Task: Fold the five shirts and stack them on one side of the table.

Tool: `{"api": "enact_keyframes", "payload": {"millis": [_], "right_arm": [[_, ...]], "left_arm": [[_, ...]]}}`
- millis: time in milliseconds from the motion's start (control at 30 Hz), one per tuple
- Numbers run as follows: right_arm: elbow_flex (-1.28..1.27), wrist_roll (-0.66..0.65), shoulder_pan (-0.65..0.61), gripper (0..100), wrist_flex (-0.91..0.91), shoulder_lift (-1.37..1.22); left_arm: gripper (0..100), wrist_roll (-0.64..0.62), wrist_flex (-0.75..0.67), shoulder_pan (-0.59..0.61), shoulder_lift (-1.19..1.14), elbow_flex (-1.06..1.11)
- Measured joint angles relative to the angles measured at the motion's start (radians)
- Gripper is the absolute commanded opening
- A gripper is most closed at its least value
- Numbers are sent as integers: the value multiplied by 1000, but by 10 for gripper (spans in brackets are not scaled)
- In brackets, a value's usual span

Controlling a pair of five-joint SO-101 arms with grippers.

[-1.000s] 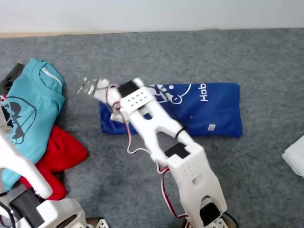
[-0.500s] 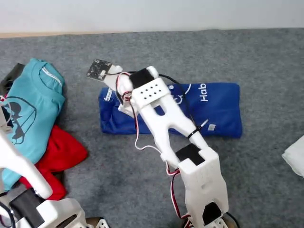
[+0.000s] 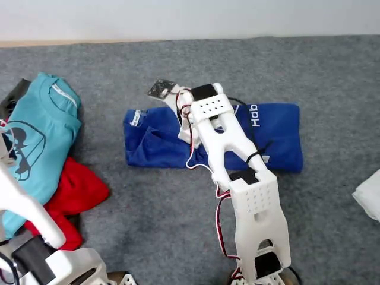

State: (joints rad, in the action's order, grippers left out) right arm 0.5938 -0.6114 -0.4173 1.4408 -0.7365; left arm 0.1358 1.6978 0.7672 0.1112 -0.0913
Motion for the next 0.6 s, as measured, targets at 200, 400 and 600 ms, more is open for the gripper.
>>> {"api": "enact_keyframes", "payload": {"millis": [200, 400, 600], "right_arm": [[126, 0, -12, 28, 64, 78], [144, 15, -100, 28, 91, 120], [153, 37, -173, 32, -69, 58]], "left_arm": [[5, 0, 0, 0, 0, 0], [5, 0, 0, 0, 0, 0], [5, 0, 25, 0, 0, 0]]}}
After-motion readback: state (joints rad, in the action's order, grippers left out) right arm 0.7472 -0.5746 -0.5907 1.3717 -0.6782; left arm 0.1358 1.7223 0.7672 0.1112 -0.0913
